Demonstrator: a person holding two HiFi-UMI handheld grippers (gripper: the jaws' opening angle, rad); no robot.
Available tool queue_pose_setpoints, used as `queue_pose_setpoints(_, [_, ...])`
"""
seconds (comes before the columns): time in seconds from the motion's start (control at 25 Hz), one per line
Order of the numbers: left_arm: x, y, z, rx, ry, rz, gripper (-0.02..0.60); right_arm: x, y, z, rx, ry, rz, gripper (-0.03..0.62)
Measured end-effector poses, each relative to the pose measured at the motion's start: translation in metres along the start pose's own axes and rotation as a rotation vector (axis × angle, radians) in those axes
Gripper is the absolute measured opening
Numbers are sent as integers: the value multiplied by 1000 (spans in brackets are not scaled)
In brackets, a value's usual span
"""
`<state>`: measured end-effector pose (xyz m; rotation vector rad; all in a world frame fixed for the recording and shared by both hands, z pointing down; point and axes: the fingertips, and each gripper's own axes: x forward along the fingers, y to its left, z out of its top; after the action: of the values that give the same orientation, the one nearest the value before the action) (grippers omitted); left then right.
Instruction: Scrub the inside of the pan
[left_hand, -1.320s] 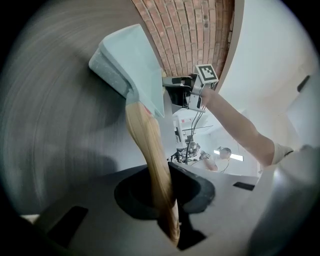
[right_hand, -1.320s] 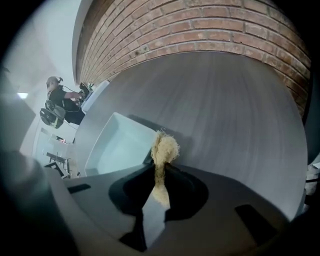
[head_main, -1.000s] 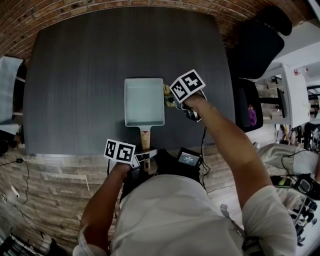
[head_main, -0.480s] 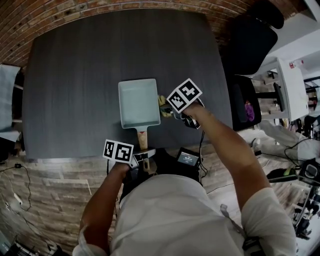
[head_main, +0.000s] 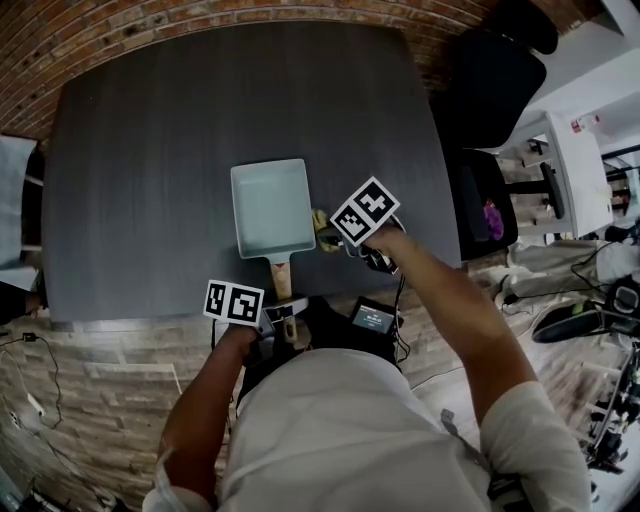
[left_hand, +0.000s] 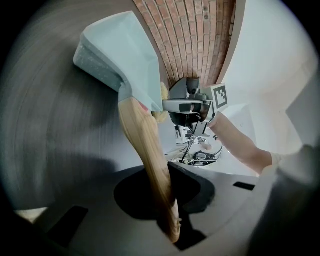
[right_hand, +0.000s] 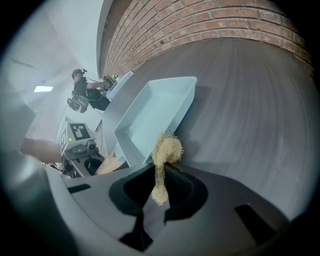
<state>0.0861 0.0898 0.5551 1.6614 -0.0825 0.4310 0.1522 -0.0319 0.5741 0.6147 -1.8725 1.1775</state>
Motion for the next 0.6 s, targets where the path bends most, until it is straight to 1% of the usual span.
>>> queue_pose_setpoints(0.4, [1, 0, 1, 1, -10, -8, 67, 5, 14, -21, -22, 22, -8, 57])
queue_pose_setpoints(0.6, [1, 1, 1, 1, -10, -11, 69, 7, 19, -27, -27, 27, -26, 57])
